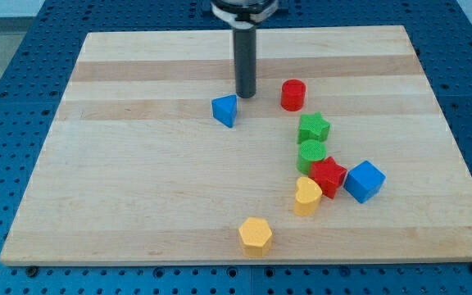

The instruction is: Push blue triangle towards the left of the board

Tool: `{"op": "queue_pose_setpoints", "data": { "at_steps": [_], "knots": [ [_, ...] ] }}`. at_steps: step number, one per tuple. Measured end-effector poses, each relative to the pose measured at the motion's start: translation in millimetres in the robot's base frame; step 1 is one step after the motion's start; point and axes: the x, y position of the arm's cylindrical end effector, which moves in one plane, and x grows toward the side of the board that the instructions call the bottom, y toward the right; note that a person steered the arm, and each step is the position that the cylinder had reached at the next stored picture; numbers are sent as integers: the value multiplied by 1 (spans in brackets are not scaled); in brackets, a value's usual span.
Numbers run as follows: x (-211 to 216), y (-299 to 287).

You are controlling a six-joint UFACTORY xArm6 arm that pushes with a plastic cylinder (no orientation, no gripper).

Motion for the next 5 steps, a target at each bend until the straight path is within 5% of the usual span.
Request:
{"op": "queue_pose_setpoints", "data": {
  "at_steps": [2,5],
  "knots": [
    [57,7],
    [20,-96]
  ]
}}
